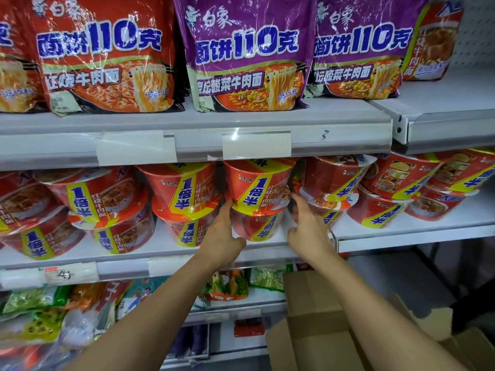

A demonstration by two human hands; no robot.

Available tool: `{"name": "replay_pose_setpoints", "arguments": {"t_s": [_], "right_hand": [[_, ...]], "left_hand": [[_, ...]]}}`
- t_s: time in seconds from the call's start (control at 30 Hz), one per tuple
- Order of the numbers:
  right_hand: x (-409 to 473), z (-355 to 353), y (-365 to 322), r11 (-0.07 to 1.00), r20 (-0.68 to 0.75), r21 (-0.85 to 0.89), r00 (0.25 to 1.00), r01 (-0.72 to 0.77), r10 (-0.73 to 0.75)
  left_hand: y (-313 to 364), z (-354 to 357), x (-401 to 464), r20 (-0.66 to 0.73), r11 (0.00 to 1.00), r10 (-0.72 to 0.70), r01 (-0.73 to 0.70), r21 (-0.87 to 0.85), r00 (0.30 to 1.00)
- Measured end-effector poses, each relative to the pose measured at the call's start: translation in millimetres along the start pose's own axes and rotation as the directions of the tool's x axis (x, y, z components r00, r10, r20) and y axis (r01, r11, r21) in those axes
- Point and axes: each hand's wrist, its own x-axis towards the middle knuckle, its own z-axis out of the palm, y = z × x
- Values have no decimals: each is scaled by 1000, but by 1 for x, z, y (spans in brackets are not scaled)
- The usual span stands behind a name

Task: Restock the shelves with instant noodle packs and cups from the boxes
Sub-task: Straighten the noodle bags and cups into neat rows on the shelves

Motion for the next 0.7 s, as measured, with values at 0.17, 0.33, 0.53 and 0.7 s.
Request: {"name": "replay_pose_setpoints", "arguments": {"t_s": [0.17, 0.33, 0.53, 0.7], "right_hand": [[9, 6, -8, 999, 67, 41, 998, -5, 2], [8, 8, -7, 1000, 46, 16, 999, -9, 8], [4, 8, -8, 999, 47, -33, 999, -1, 2], [4, 9, -8, 1000, 50, -23, 999, 6, -5]], "left_hand": [[-3, -1, 0, -3, 1000, 1, -1, 8, 1000], [-4, 0, 2, -5, 1000, -9, 9, 8, 1000], [-6, -1, 4, -13, 1000, -3, 3, -2, 1000], [-4, -1, 1, 0, 1000, -1, 1, -4, 1000]]}}
